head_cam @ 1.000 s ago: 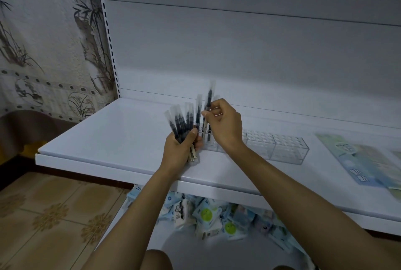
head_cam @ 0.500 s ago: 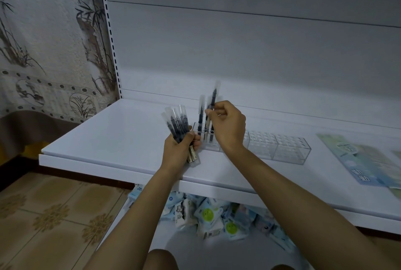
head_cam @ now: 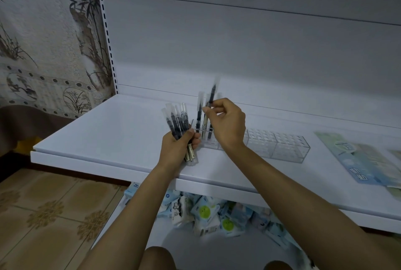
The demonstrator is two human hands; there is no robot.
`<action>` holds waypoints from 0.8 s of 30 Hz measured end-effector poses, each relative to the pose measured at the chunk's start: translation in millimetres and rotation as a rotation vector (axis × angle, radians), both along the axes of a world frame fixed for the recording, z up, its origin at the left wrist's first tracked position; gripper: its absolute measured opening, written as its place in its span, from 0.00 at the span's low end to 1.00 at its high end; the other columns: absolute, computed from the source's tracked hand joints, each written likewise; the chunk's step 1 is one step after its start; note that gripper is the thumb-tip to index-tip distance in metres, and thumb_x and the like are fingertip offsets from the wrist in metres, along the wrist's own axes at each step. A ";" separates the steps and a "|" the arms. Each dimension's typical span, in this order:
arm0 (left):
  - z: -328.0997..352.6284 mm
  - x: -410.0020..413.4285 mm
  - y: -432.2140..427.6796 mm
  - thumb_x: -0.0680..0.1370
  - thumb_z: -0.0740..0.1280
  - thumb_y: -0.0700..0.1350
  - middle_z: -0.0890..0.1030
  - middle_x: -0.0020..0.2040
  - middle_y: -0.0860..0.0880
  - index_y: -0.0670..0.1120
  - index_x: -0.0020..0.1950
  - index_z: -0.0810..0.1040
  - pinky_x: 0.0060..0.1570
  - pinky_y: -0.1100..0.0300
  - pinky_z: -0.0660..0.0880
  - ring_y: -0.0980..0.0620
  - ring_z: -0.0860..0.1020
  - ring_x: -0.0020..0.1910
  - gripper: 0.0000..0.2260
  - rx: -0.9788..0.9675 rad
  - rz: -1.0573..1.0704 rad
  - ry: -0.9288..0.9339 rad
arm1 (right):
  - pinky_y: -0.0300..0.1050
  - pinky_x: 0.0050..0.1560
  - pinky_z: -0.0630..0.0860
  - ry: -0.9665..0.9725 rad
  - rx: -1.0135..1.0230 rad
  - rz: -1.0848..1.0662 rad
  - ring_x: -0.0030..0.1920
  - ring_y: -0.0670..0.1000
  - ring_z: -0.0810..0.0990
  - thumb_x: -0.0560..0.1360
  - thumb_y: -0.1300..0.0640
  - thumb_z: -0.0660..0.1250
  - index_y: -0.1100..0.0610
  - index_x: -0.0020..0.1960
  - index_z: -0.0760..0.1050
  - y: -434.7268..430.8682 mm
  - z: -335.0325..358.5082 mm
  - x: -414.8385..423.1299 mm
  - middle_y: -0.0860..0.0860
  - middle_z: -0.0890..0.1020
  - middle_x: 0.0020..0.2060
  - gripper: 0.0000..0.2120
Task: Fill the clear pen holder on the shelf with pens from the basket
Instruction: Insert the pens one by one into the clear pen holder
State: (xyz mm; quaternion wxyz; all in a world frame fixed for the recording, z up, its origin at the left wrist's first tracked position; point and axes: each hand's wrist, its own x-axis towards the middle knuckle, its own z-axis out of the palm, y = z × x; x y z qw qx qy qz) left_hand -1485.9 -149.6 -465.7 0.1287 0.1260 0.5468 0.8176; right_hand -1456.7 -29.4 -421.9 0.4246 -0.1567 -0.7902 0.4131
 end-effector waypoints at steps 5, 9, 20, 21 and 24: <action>-3.1 -2.6 0.8 0.79 0.64 0.38 0.82 0.42 0.40 0.41 0.49 0.79 0.41 0.59 0.77 0.52 0.79 0.35 0.05 0.016 -0.011 -0.025 | 0.42 0.39 0.76 -0.013 -0.006 0.006 0.34 0.41 0.77 0.72 0.51 0.71 0.51 0.46 0.78 -1.2 -3.6 -3.0 0.39 0.78 0.35 0.05; -3.0 -2.0 1.2 0.79 0.64 0.39 0.82 0.42 0.41 0.41 0.48 0.79 0.42 0.59 0.77 0.51 0.79 0.36 0.05 0.012 -0.010 -0.020 | 0.41 0.37 0.75 0.021 -0.003 0.002 0.34 0.42 0.77 0.72 0.52 0.72 0.52 0.47 0.78 -4.2 -6.5 -3.8 0.42 0.80 0.36 0.06; -4.0 -2.7 0.9 0.80 0.64 0.39 0.83 0.41 0.42 0.41 0.48 0.80 0.43 0.59 0.78 0.51 0.79 0.37 0.05 -0.009 -0.004 0.000 | 0.38 0.34 0.69 -0.067 -0.010 -0.025 0.35 0.45 0.77 0.72 0.51 0.72 0.53 0.46 0.77 -2.5 -11.1 -3.7 0.43 0.79 0.37 0.07; -3.4 -2.2 1.2 0.80 0.64 0.39 0.83 0.41 0.42 0.41 0.48 0.80 0.43 0.59 0.77 0.51 0.79 0.37 0.05 -0.009 -0.004 0.003 | 0.38 0.35 0.69 -0.081 -0.008 -0.028 0.36 0.45 0.77 0.72 0.51 0.72 0.53 0.46 0.77 -2.3 -13.5 -3.4 0.43 0.79 0.37 0.07; -2.6 -1.3 1.1 0.80 0.64 0.39 0.83 0.41 0.43 0.42 0.47 0.80 0.42 0.59 0.77 0.51 0.79 0.37 0.05 -0.008 0.000 0.003 | 0.37 0.34 0.68 -0.115 0.014 -0.036 0.37 0.44 0.77 0.71 0.51 0.72 0.52 0.45 0.78 -4.3 -17.6 -2.5 0.42 0.78 0.36 0.07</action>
